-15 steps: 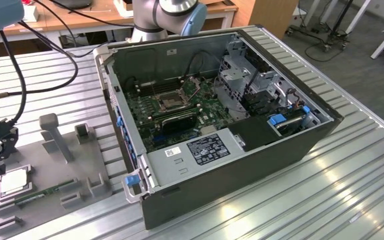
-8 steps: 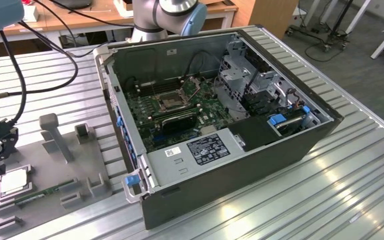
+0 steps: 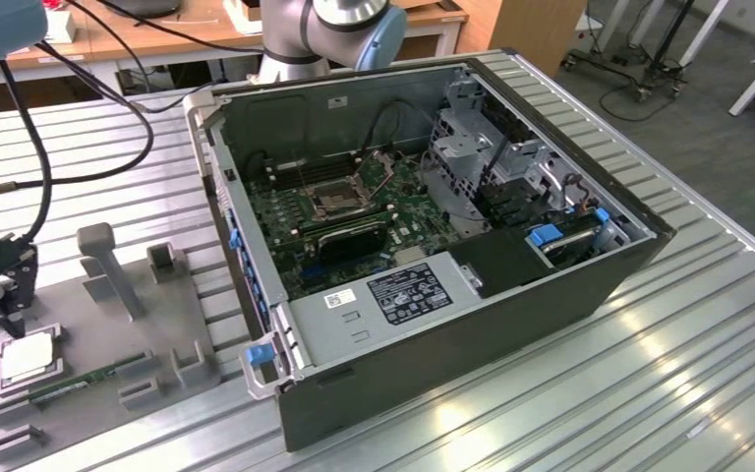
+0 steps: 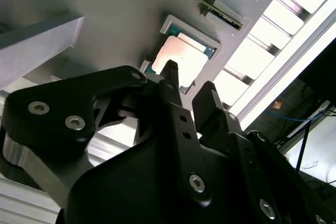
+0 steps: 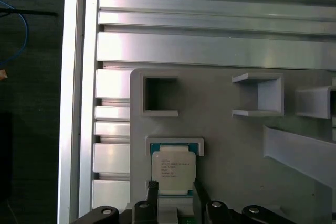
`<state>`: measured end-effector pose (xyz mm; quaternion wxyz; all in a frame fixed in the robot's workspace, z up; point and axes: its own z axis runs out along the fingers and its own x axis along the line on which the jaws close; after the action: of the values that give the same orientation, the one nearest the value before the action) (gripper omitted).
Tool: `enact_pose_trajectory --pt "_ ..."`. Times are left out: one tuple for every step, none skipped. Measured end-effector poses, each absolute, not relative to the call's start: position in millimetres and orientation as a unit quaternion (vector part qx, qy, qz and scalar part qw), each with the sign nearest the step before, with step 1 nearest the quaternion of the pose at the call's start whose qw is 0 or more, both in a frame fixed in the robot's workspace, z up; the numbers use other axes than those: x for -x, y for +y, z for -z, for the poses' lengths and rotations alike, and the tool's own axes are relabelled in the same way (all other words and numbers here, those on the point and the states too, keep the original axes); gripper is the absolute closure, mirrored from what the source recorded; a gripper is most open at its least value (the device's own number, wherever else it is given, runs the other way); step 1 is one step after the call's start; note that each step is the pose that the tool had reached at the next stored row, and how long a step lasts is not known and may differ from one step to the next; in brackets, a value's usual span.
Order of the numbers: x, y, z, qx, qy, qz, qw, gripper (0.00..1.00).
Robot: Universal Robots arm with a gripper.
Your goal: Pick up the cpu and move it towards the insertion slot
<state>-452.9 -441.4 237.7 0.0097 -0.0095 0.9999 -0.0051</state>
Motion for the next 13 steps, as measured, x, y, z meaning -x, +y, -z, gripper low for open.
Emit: enact_pose_trajectory --pt "452.9 -441.5 -237.7 0.009 1.000 0.005 0.010 0.59" --pt "452.9 -441.5 -237.7 0.009 1.000 0.005 0.010 0.59" --pt "452.9 -441.5 -237.7 0.009 1.000 0.005 0.010 0.53" --pt "452.9 -441.5 -237.7 0.009 1.000 0.005 0.010 0.47" --pt "452.9 -441.5 -237.7 0.009 1.000 0.005 0.010 0.47" --pt "452.9 -441.6 -237.7 0.009 1.000 0.005 0.010 0.41" --pt "452.9 -441.6 -237.7 0.009 1.000 0.005 0.010 0.41" --pt "452.9 -441.6 -237.7 0.009 1.000 0.005 0.010 0.41" --pt "452.9 -441.6 -237.6 0.009 1.000 0.005 0.010 0.41" --pt "452.9 -441.7 -237.0 0.009 1.000 0.005 0.010 0.41" --pt "452.9 -441.7 -236.1 0.009 1.000 0.005 0.010 0.41" --pt "452.9 -441.7 -235.2 0.009 1.000 0.005 0.010 0.41" --pt "452.9 -441.7 -234.0 0.010 1.000 0.005 0.010 0.41"
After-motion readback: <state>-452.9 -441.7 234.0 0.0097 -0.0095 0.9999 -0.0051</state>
